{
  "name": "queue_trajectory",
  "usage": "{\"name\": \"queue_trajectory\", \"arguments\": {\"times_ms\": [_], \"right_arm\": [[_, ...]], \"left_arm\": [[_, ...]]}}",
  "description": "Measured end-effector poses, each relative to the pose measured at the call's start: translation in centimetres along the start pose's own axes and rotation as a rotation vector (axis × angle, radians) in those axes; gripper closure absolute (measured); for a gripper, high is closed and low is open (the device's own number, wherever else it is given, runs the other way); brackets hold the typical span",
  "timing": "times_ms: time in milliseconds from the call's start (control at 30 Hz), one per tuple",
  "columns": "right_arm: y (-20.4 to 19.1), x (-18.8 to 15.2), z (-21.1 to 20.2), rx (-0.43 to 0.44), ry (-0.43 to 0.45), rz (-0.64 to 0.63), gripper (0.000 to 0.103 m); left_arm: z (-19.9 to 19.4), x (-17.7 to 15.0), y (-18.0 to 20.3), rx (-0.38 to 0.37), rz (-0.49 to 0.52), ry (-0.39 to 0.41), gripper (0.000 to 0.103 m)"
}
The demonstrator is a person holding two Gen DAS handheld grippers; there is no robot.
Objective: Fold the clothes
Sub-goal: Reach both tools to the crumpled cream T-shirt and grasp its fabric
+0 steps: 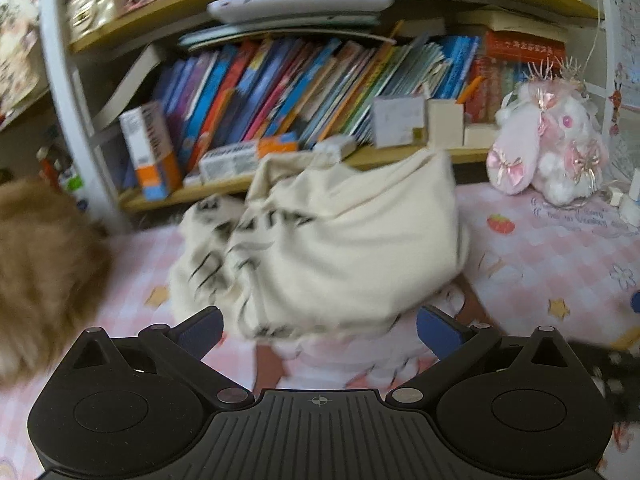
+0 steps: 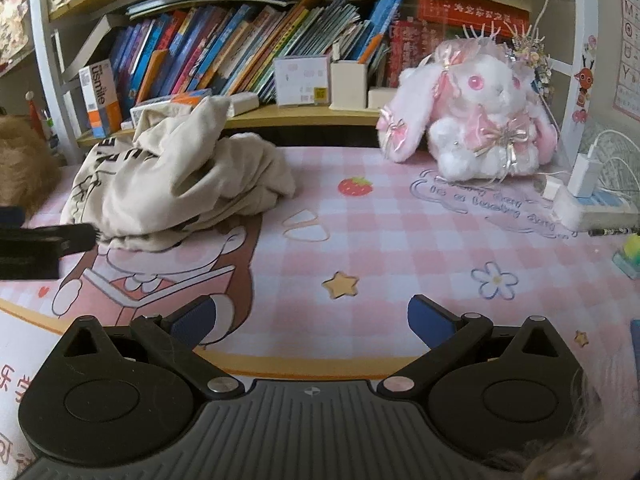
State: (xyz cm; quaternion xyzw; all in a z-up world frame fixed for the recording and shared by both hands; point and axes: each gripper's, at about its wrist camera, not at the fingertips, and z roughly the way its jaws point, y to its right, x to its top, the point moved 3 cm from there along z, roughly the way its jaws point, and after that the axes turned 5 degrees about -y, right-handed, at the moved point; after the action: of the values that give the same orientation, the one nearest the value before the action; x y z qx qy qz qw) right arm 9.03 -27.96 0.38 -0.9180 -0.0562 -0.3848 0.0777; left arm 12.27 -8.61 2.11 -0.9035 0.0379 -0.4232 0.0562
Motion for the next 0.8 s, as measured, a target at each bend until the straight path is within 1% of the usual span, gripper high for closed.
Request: {"name": "queue_trajectory", "arguments": {"times_ms": [100, 200, 267, 300, 333, 367, 400, 433, 567, 700, 800], "right_arm": [[1.0, 0.4, -0.2, 0.02, 0.006, 0.001, 0.0], [1.8, 0.6, -0.4, 0.048, 0.0, -0.007, 0.0], [1.8, 0.7, -0.6, 0.075, -0.003, -0.023, 0.0], [1.7, 0.8, -0.7, 0.089, -0.003, -0.032, 0.0], [1.7, 0.9, -0.9, 0.103, -0.003, -0.041, 0.0], [1.6, 1.0, -1.0, 0.117, -0.003, -0.05, 0.0], [1.5, 1.1, -1.1, 0.131, -0.003, -0.059, 0.0], [1.4, 1.2, -1.2, 0.145, -0.003, -0.068, 0.0], [1.1, 1.5, -1.7, 0.201, 0.001, -0.107, 0.0], [-0.6, 1.9, -2.5, 0.261, 0.049, -0.203, 0.0], [-2.5, 2.2, -2.8, 0.304, 0.077, -0.298, 0.0]], "left_arm": [[1.5, 1.6, 1.7, -0.004, 0.012, 0.019, 0.0], [3.1, 3.2, 2.8, -0.02, 0.006, -0.007, 0.001], [3.7, 3.8, 2.8, -0.016, -0.005, -0.022, 0.015], [3.9, 4.0, 2.7, -0.011, -0.01, -0.029, 0.037], [4.0, 4.3, 2.7, -0.006, -0.015, -0.036, 0.054], [3.5, 4.3, 2.3, -0.013, -0.028, -0.031, 0.086], [2.4, 4.1, 1.8, -0.027, -0.045, -0.017, 0.096], [1.3, 4.0, 1.3, -0.042, -0.062, -0.003, 0.1], [-3.1, 3.4, -0.8, -0.099, -0.13, 0.052, 0.101], [-7.5, 2.8, -2.8, -0.156, -0.199, 0.108, 0.101], [-10.4, 1.2, -3.8, -0.176, -0.202, 0.105, 0.101]]}}
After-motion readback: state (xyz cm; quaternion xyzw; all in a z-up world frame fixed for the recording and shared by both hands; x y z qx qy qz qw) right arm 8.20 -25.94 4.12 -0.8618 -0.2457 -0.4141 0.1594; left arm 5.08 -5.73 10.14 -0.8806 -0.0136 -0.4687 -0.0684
